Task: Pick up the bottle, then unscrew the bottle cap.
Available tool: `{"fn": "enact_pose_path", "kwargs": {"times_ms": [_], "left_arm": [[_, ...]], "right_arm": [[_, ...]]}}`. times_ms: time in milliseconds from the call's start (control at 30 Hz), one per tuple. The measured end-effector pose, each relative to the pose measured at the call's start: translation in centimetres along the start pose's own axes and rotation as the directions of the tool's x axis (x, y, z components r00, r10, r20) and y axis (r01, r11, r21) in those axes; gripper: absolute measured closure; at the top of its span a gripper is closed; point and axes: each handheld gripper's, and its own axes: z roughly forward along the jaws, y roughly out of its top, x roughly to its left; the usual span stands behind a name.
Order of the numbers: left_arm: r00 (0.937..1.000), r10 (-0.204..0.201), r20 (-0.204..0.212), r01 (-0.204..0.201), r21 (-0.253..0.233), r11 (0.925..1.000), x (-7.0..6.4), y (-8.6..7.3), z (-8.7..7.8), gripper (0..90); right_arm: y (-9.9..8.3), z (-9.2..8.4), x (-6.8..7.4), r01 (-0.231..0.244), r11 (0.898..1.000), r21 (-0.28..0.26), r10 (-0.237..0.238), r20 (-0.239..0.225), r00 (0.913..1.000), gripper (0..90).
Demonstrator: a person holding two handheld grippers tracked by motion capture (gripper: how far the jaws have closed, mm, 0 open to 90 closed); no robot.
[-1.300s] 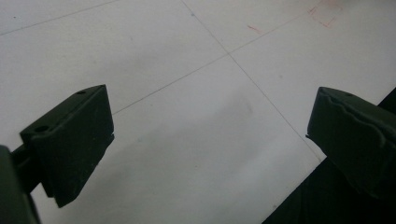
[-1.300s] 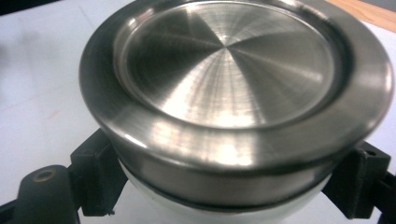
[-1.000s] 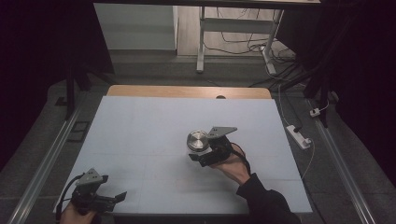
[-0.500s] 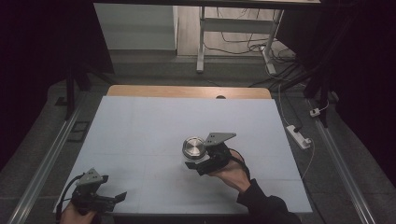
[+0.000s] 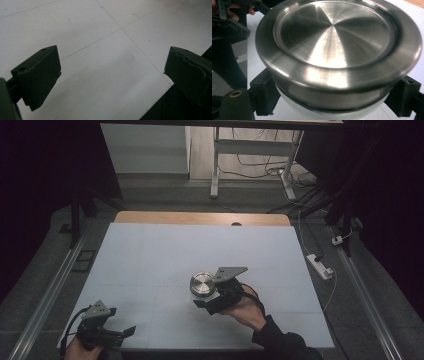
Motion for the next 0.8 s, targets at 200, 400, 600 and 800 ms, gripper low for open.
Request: {"fn": "enact_pose_path", "kwargs": {"times_ms": [200, 400, 600, 800], "left_arm": [[0.9999, 0.013, 0.007, -0.013, -0.006, 0.9999, -0.2, 0.1, 0.0, 1.4], [0.9994, 0.017, 0.029, -0.017, -0.026, 0.9995, -0.2, 0.2, 0.0, 0.1], [0.9927, 0.001, 0.121, 0.005, -0.057, 0.9984, 0.0, 0.7, 0.0, 0.1], [0.9824, 0.107, 0.153, -0.092, -0.105, 0.9903, -0.9, 2.0, 0.4, 1.3]], "right_arm": [[-0.1, 0.0, -0.3, -0.004, 1.0, -0.001, 0.004, 0.011, 0.9999, 14.5], [-0.2, -0.1, -0.3, -0.004, 1.0, -0.001, 0.004, 0.008, 1.0, 14.5], [-0.2, 0.2, -0.2, -0.004, 1.0, 0.004, 0.004, 0.0, 1.0, 14.5], [-0.2, 0.3, 0.0, -0.004, 1.0, 0.005, 0.004, -0.005, 1.0, 14.5]]}}
